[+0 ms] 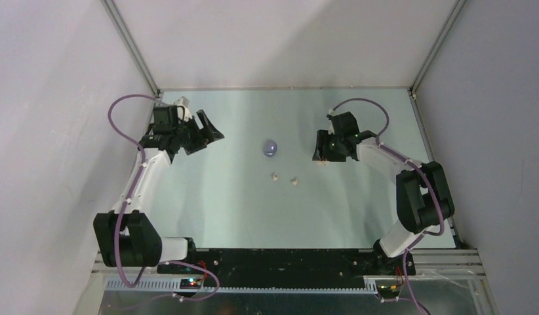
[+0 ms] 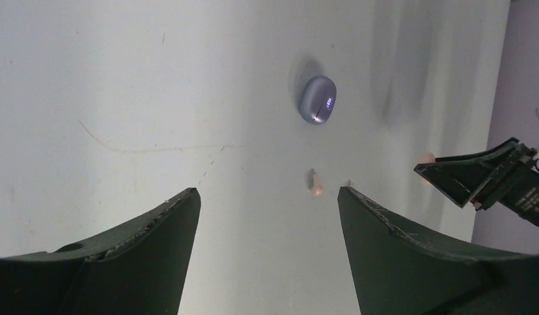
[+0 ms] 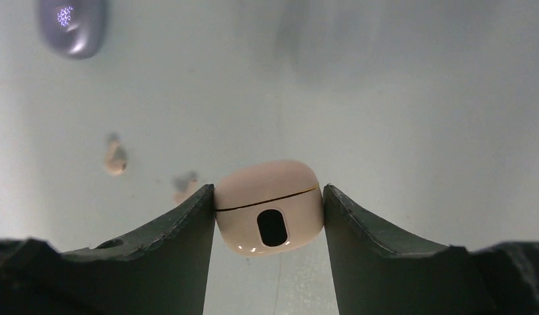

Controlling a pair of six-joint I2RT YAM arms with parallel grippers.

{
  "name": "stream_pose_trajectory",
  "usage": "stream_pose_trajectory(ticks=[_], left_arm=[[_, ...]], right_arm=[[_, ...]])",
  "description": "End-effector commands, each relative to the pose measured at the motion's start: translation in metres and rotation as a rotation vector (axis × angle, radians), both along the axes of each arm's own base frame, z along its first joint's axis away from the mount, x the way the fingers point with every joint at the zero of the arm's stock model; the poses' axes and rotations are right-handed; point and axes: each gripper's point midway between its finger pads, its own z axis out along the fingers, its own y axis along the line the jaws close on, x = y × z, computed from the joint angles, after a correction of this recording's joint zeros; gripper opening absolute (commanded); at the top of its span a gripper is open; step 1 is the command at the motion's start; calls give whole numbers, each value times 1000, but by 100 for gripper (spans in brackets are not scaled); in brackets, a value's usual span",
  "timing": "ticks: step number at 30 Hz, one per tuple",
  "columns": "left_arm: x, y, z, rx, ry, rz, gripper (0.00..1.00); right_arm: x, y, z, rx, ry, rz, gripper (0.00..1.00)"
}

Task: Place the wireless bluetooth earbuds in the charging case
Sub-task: Move the charging case to the center of the board.

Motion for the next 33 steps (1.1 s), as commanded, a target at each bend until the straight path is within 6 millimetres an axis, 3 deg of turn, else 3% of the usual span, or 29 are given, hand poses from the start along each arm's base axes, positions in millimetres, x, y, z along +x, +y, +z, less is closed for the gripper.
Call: stream_pose_trajectory(ticks=[1, 8, 12, 15, 18, 21, 22, 23, 25, 26, 27, 28, 29, 30, 31, 33], left_arm=[[20, 4, 16, 45, -65, -5, 83], [36, 6, 17, 38, -49, 19, 83], [41, 5, 16, 28, -38, 19, 83], [45, 3, 14, 19, -30, 16, 83], [48, 3, 18, 14, -43, 15, 83], [50, 2, 23, 19, -62, -1, 83], [50, -5, 27, 26, -78, -33, 83], [49, -8, 30, 32, -89, -48, 83], [49, -12, 39, 48, -129, -87, 83], [47, -15, 44, 64, -160, -127, 83], [46, -16, 46, 67, -171, -140, 83], [43, -19, 49, 75, -190, -168, 83], [41, -20, 50, 80, -199, -179, 83], [39, -20, 51, 87, -208, -194, 83], [37, -21, 49, 88, -208, -201, 83], [34, -23, 49, 84, -219, -211, 83]], right_arm=[[16, -18, -13, 9, 60, -220, 50], [21, -35, -46, -104, 124, -347, 51], [17, -39, -60, -141, 162, -357, 60], [22, -35, -49, -93, 159, -323, 73], [29, -32, -21, -6, 141, -262, 80], [31, -43, 4, 39, 130, -154, 85], [27, -36, 13, 88, 120, -34, 85], [29, -44, 22, 110, 117, 3, 83], [17, -31, 42, 209, 92, 286, 78], [15, -35, 37, 160, 41, 452, 75], [7, -36, 48, 153, 41, 562, 74], [3, -32, 45, 153, -21, 750, 72], [-9, -32, 59, 156, -9, 844, 71], [0, -31, 64, 105, -129, 1013, 71], [-14, -32, 59, 103, -89, 1087, 70], [-11, -31, 60, 29, -170, 1248, 69]])
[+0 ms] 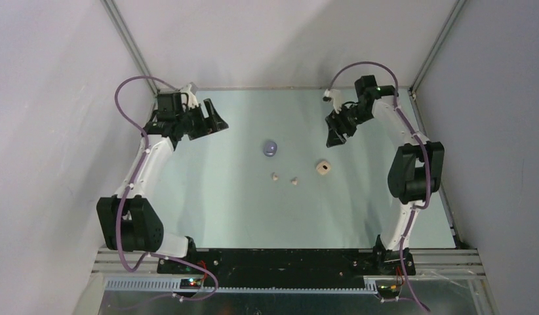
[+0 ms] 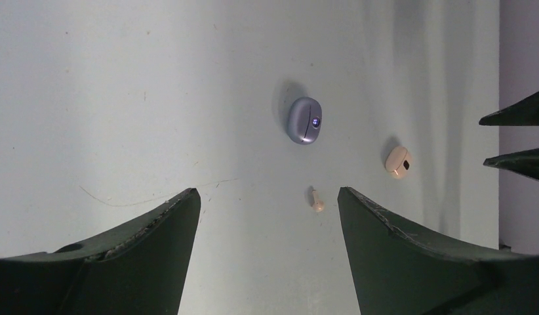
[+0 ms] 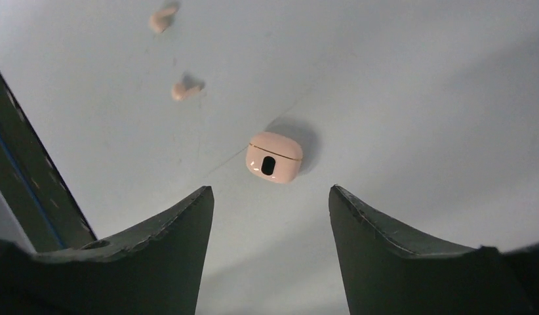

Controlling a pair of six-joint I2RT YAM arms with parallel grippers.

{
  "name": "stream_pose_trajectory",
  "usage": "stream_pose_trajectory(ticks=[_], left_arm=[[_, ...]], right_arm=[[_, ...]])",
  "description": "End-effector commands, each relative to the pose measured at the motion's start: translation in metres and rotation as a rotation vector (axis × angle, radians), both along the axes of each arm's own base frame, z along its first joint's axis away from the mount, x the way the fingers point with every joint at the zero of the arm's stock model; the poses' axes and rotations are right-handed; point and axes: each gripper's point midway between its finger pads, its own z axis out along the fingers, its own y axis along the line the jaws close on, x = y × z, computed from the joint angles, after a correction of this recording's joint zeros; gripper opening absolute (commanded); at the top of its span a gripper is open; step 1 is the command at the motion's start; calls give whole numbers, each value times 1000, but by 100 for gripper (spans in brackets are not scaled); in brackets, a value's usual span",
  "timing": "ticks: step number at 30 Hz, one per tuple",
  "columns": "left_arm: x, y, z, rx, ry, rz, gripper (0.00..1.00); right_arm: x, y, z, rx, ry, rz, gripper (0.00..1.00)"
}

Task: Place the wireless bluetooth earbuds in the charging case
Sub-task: Move the charging case to the center of the board, then pick up the charging case from the center of the board.

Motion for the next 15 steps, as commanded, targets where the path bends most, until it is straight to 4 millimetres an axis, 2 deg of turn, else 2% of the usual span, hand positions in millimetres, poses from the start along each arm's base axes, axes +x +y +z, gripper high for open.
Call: stream_pose_trajectory(ticks=[1, 3, 4, 7, 11, 15], left_arm=[[-6, -9, 31, 11, -137, -89, 83], [-7, -10, 30, 0, -137, -91, 83], [-7, -10, 30, -3, -137, -90, 83], [-9, -11, 32, -9, -145, -92, 83], [-13, -11, 36, -2, -161, -102, 83], [-19, -10, 37, 18, -167, -116, 83]], right_arm=[[-41, 19, 6, 14, -188, 634, 68], [-43, 22, -7, -49, -241, 780, 66], [-37, 17, -15, -109, -300, 866, 65], [-30, 14, -48, -199, -415, 1009, 69], [-23, 21, -67, -232, -536, 1130, 72], [-30, 29, -82, -228, -537, 1236, 72]])
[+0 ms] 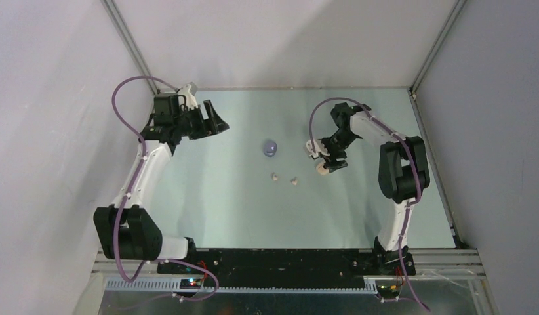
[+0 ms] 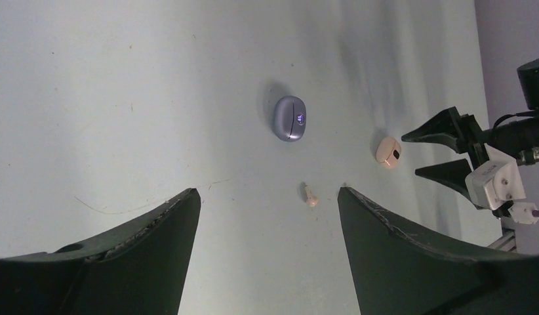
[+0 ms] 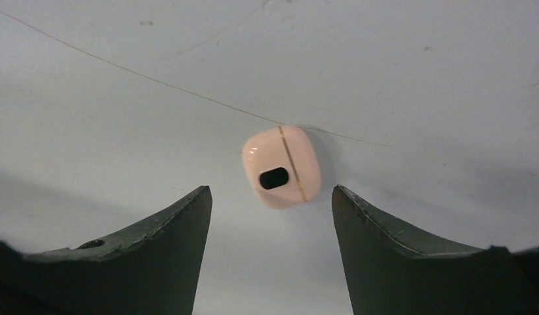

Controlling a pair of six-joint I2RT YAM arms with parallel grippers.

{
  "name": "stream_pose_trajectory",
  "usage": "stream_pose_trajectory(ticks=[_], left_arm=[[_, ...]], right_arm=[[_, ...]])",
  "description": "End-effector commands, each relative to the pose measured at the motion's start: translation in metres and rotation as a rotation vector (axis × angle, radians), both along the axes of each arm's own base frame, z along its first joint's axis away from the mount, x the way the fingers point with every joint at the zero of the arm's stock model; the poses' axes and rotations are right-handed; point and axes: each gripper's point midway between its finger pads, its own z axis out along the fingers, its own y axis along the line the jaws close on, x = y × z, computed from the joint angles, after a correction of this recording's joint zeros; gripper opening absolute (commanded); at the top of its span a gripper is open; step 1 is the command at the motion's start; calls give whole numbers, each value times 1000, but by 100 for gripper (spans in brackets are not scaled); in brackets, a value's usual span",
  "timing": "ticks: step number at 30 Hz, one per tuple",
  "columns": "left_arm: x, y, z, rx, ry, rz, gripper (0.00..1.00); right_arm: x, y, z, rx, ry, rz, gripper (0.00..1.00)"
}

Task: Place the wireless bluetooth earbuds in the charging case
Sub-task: Pick up the charging case from the center of the board.

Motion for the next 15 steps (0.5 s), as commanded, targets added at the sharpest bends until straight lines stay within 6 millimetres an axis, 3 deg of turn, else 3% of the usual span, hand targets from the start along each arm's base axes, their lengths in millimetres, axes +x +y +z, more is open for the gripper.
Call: stream_pose_trajectory(ticks=[1, 7, 15], left_arm=[[-9, -3, 22, 26, -95, -53, 83], [-15, -1, 24, 42, -105, -59, 83], [-20, 2, 24, 70, -118, -61, 84]], right_arm=[[16, 13, -1, 12, -158, 218, 72], [15, 17, -17, -17, -127, 251, 71], [4, 4, -37, -99, -55, 277, 69]])
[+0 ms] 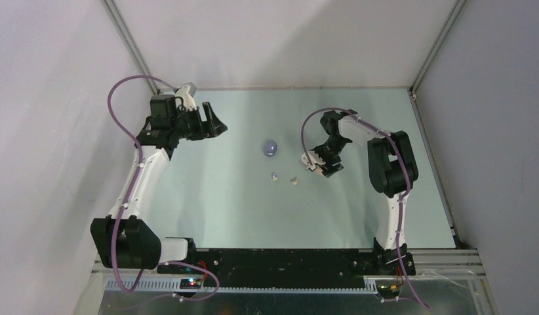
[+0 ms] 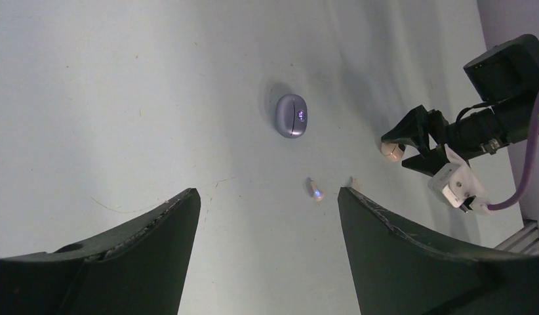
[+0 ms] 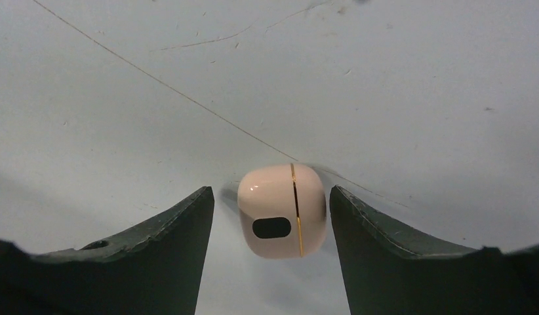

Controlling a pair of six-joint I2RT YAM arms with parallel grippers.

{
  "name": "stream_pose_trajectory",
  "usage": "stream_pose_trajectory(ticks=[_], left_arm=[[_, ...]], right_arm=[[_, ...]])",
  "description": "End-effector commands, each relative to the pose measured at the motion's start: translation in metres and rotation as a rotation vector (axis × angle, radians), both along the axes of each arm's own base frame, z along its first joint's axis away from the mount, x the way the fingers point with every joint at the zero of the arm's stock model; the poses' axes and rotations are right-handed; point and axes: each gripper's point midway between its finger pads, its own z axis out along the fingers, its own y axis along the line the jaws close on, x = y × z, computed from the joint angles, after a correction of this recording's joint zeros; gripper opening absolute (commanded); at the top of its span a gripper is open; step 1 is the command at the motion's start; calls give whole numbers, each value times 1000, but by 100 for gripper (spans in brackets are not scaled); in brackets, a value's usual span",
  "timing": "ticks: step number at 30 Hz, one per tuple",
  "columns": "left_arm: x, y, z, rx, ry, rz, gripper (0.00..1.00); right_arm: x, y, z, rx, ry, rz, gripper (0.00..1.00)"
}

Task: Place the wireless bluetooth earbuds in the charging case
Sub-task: Pick up the charging case from the center of the board.

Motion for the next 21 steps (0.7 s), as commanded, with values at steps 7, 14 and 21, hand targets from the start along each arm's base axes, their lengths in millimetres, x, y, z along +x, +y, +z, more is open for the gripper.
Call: stream_pose_trajectory(ticks=[7, 14, 21], left_arm=[[-8, -2, 7, 21, -44, -31, 84], [-5, -5, 6, -6, -32, -32, 84], [-3, -7, 4, -22, -23, -29, 83]], right_arm=[[8, -9, -3, -43, -13, -11, 72], [16, -11, -6, -48, -10, -94, 69], [21, -10, -8, -49, 7, -212, 65]])
